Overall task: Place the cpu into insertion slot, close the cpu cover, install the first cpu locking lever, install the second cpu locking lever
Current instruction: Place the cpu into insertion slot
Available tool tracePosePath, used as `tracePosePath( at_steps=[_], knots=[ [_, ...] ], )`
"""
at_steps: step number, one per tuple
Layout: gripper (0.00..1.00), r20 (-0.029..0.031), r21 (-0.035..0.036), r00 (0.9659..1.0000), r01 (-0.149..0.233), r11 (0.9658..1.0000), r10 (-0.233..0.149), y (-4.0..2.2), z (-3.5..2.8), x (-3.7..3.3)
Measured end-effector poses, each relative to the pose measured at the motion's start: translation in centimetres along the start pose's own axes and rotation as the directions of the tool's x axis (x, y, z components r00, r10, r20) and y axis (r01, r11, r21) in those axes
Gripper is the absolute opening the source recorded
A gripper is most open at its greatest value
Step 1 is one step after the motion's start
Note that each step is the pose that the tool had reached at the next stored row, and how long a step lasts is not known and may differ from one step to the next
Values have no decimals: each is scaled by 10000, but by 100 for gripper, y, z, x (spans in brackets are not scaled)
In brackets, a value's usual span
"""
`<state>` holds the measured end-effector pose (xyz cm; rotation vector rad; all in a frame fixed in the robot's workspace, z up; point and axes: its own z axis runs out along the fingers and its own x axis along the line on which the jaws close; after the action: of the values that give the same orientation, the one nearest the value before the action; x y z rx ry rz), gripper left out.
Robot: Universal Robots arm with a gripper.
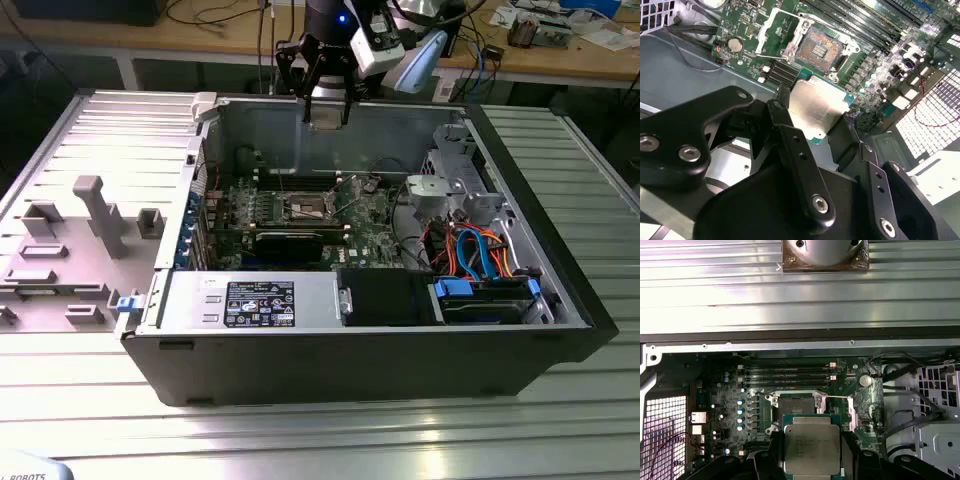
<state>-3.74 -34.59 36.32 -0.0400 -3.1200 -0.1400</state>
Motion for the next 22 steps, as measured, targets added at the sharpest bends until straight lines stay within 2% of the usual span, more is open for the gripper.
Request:
tracePosePath(
  at_steps=[6, 10, 13, 22],
  knots=[
    [55, 3, 0, 10000, -37, 10000, 37, 0, 0, 0],
    [55, 60, -14, 9976, -684, 9977, 684, -1, 6, 0],
    [55, 81, -22, 9957, -923, 9957, 923, -1, 8, 0],
    [55, 88, -24, 9950, -995, 9950, 995, -1, 8, 0]
  ],
)
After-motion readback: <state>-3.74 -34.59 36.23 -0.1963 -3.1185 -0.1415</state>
